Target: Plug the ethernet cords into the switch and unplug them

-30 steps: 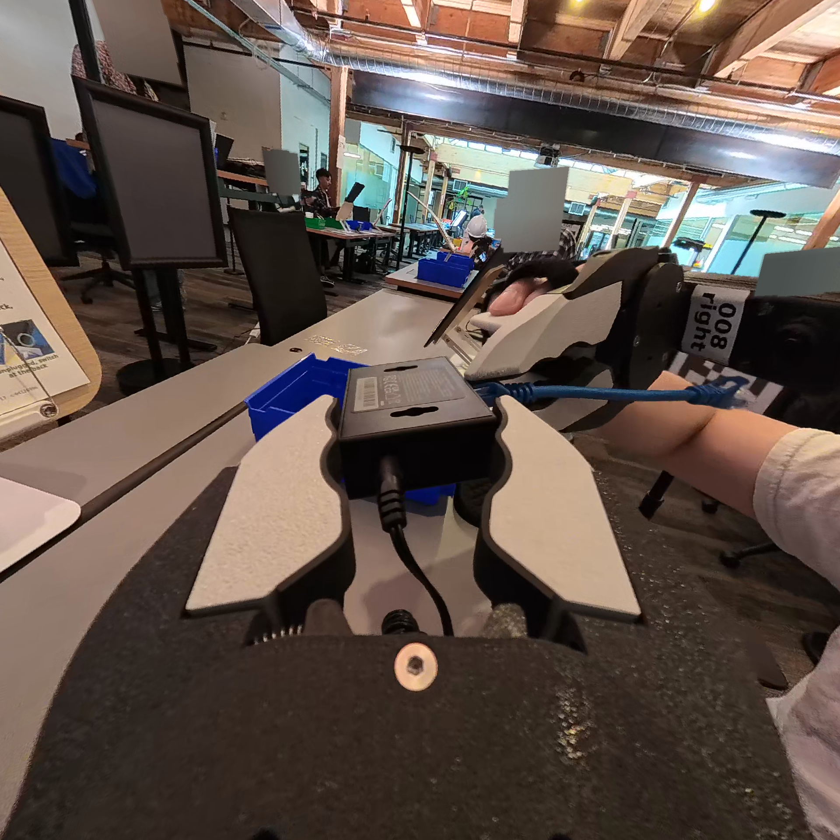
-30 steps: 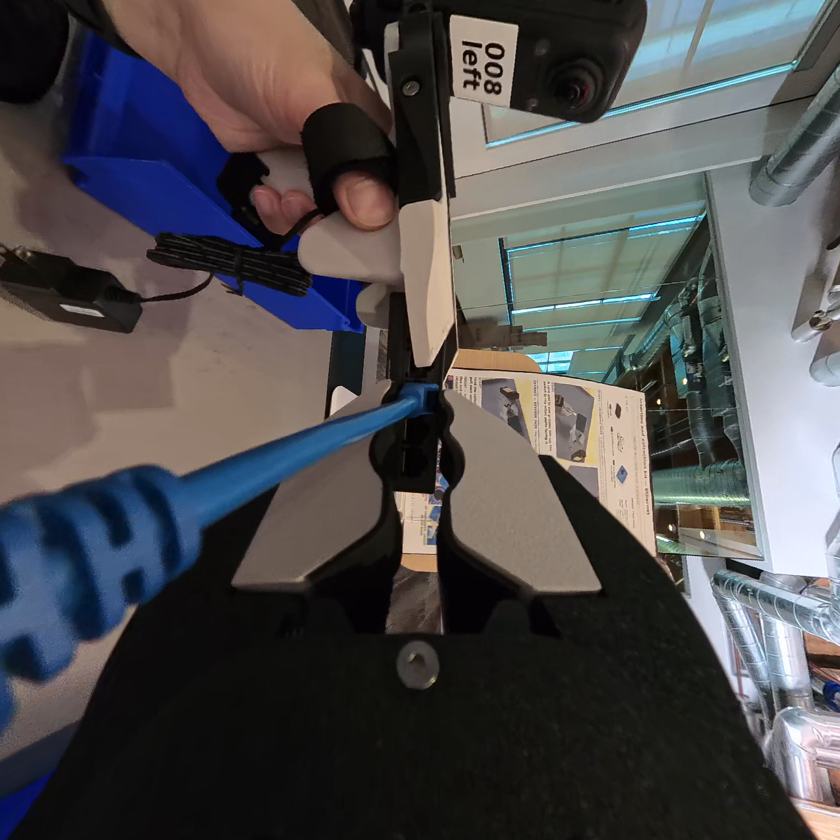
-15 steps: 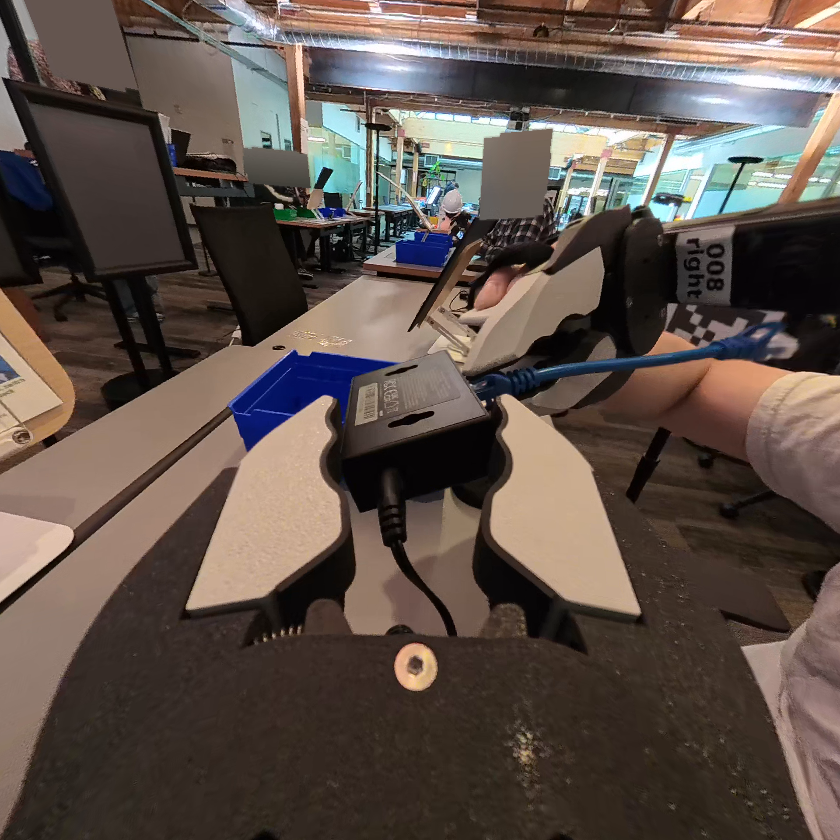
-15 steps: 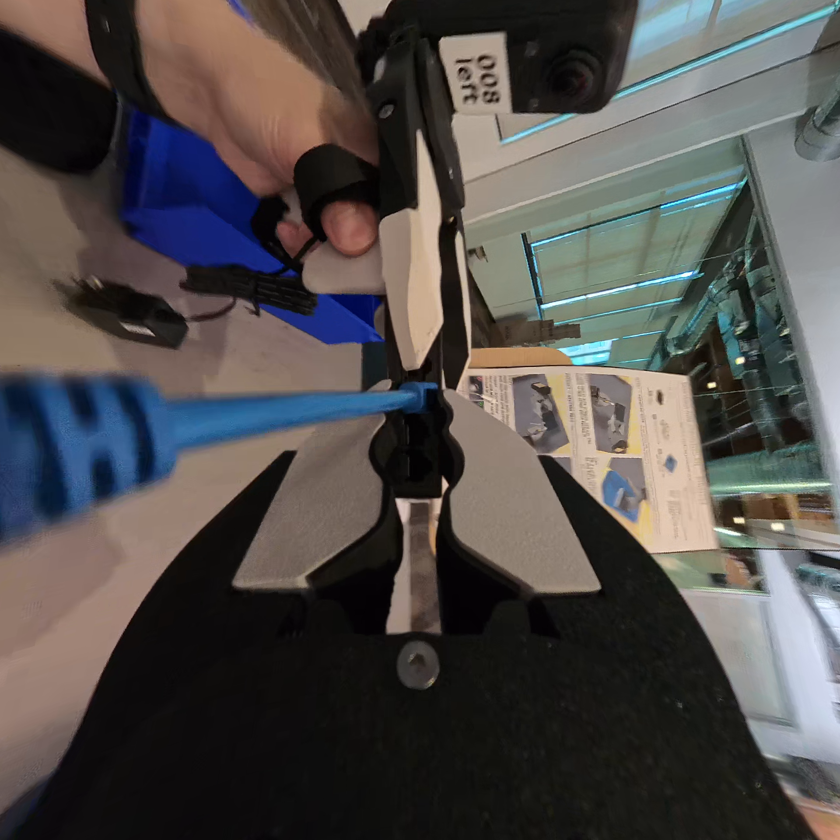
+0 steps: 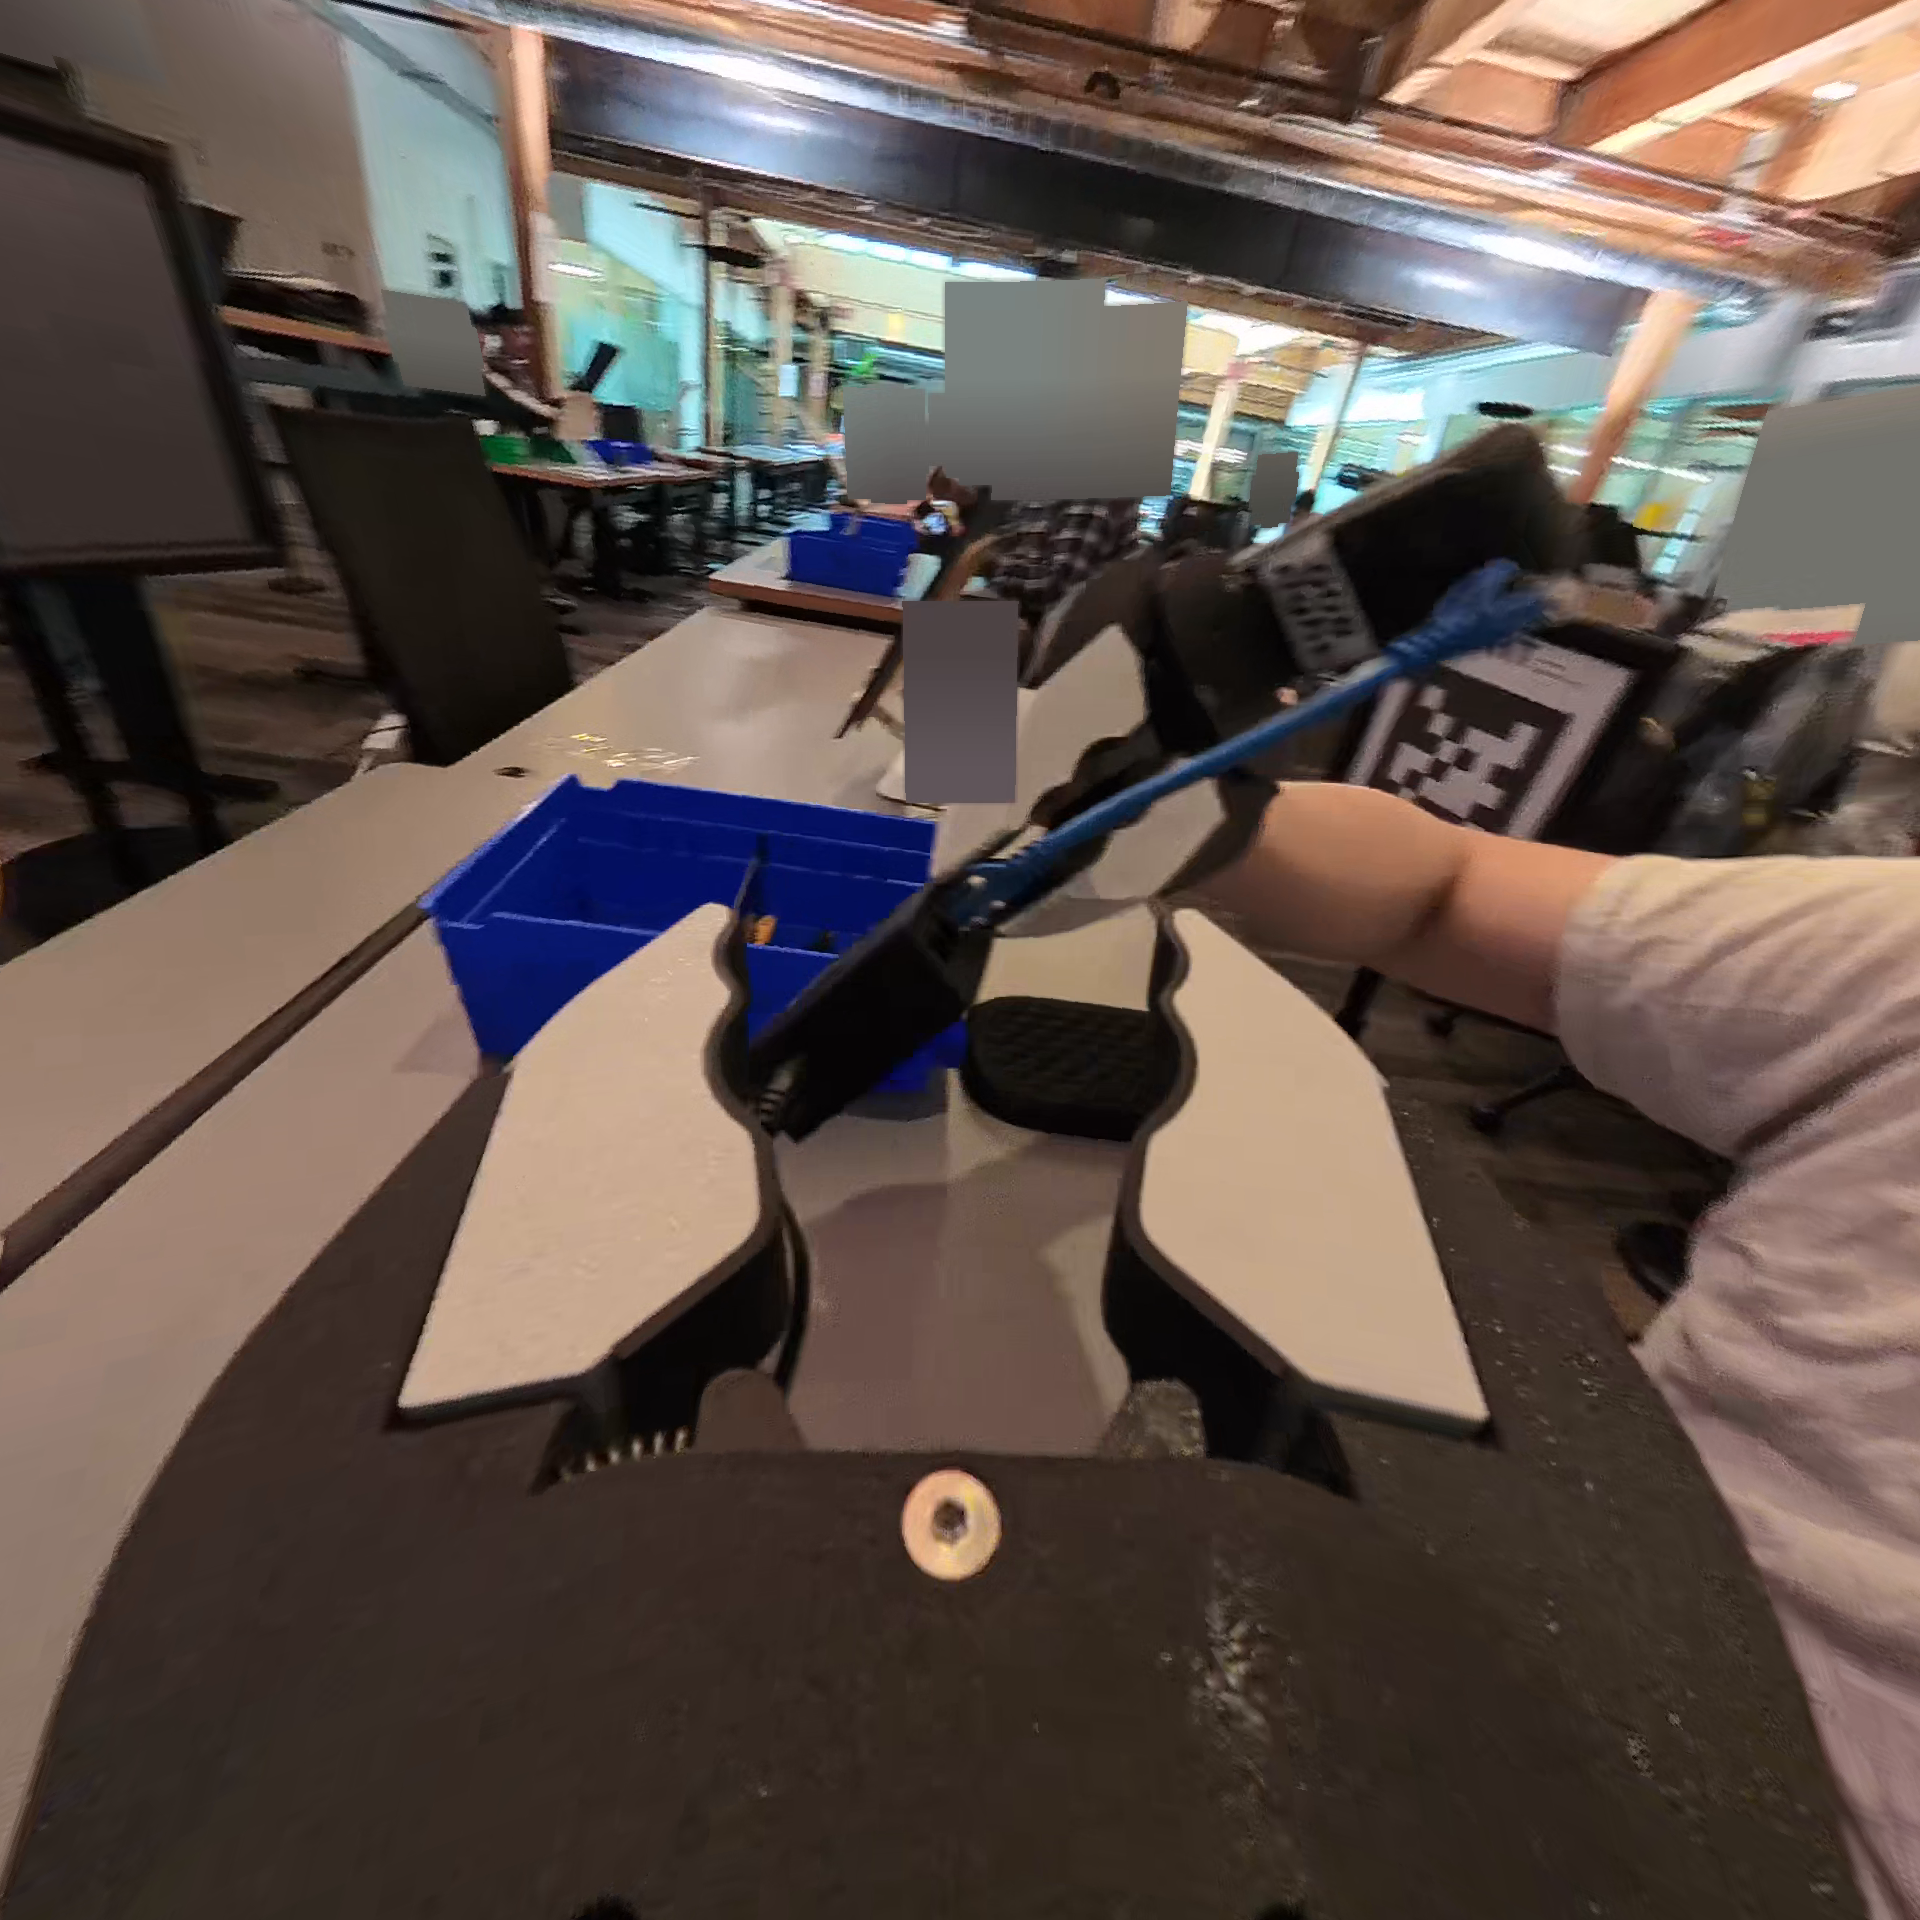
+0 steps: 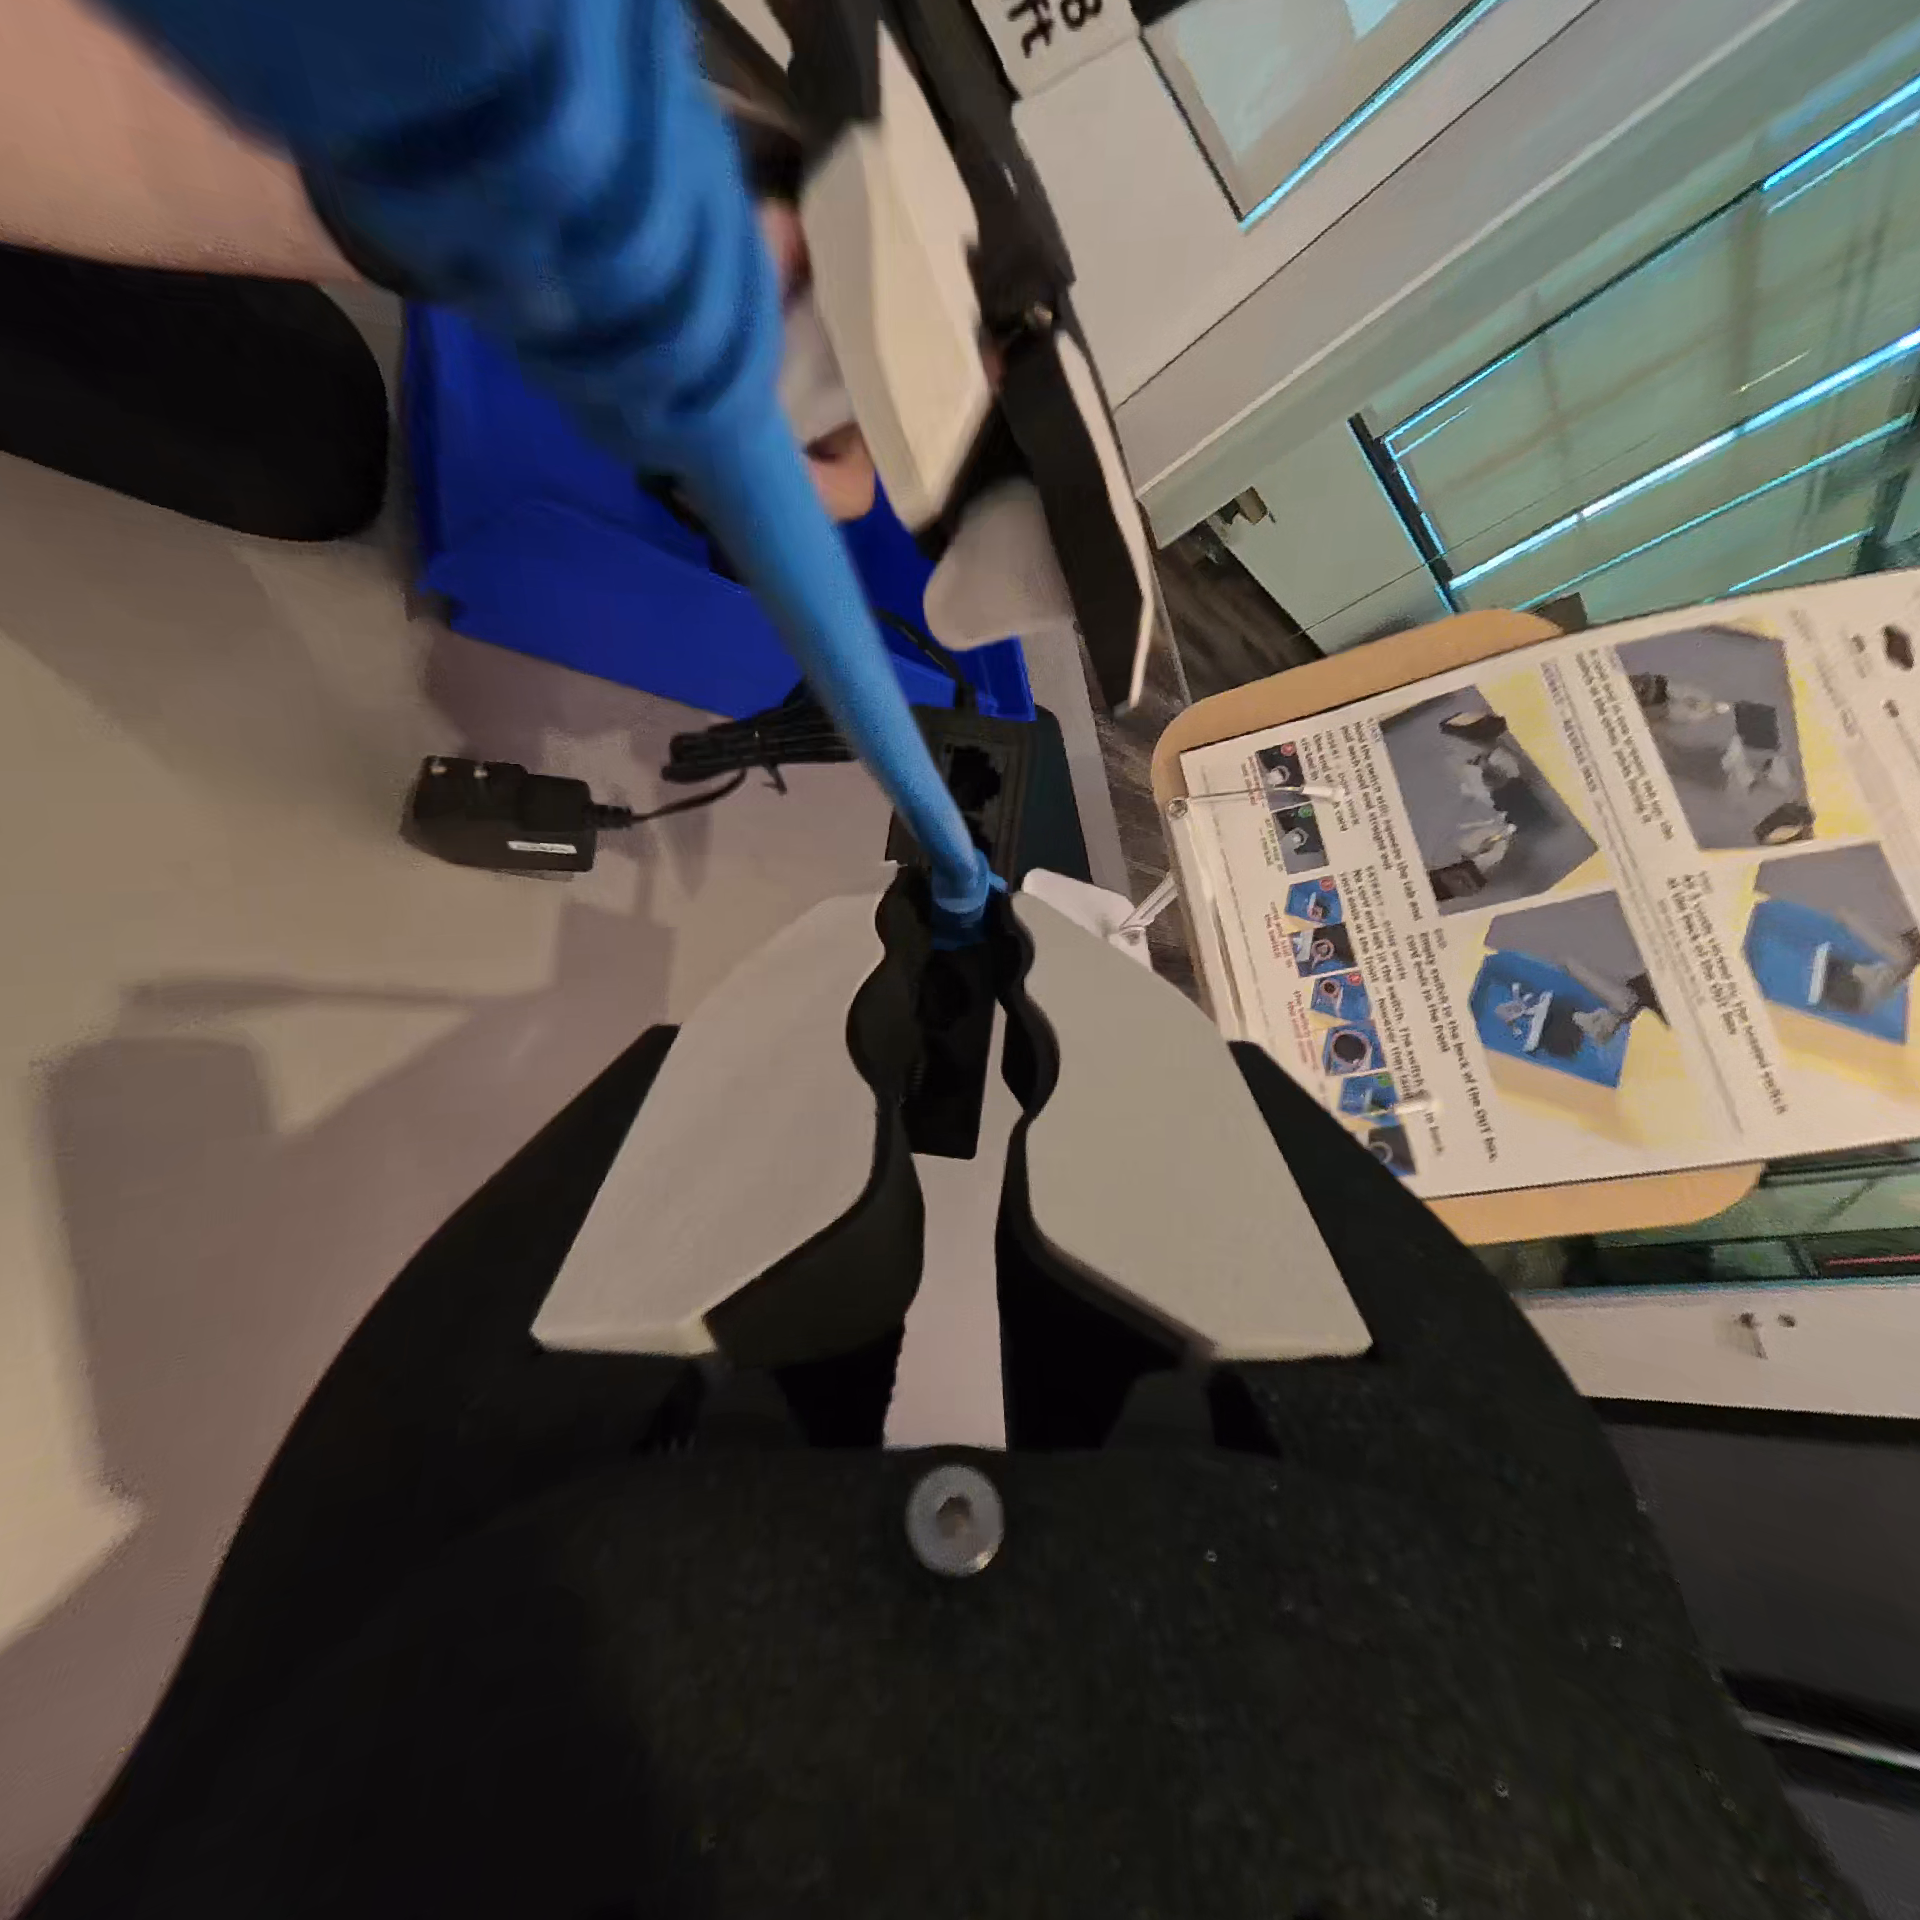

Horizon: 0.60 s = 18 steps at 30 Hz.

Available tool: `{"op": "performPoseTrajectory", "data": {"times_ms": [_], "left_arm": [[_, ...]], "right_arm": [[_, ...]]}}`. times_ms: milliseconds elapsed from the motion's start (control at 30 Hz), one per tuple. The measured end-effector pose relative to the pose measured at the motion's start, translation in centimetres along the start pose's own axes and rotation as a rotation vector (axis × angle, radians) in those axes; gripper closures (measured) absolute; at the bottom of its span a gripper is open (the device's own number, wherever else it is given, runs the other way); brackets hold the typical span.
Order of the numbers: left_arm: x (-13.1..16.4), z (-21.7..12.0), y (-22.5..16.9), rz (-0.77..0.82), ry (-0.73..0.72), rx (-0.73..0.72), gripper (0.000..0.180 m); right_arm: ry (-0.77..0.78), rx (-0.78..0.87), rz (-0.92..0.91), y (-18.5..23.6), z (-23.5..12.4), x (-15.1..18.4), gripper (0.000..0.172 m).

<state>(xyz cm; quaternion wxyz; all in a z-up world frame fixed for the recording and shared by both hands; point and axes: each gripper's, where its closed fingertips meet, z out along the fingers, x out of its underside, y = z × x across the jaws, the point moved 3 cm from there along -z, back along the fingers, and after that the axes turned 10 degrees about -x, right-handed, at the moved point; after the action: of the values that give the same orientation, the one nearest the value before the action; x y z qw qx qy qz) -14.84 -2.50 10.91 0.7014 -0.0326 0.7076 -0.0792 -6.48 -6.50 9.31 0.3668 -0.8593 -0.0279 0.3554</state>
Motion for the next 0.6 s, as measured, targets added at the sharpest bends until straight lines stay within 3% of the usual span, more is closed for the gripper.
{"op": "performPoseTrajectory", "data": {"times_ms": [67,167,367,467,533,600], "left_arm": [[0.3,-0.3,-0.6,0.079,0.028,0.025,0.104],[1.6,0.4,-0.2,0.332,0.103,-0.110,0.100],[3.6,2.3,-2.1,0.656,0.142,-0.153,0.111],[4.0,2.7,-3.0,0.759,0.094,-0.150,0.127],[4.4,3.0,-3.5,0.797,0.091,-0.141,0.150],[4.6,3.2,-3.4,0.807,0.103,-0.148,0.151]], "right_arm": [[-0.005,0.004,0.004,0.0,-0.3,0.5,0.160],[-0.015,-0.011,-0.051,0.5,-0.5,0.0,0.160],[-0.084,-0.081,-0.137,1.6,-1.1,-1.6,0.160],[-0.101,-0.114,-0.167,2.3,-1.0,-2.2,0.159],[-0.094,-0.133,-0.167,2.4,-0.8,-2.3,0.160],[-0.095,-0.148,-0.149,2.4,-0.8,-2.2,0.160]]}}
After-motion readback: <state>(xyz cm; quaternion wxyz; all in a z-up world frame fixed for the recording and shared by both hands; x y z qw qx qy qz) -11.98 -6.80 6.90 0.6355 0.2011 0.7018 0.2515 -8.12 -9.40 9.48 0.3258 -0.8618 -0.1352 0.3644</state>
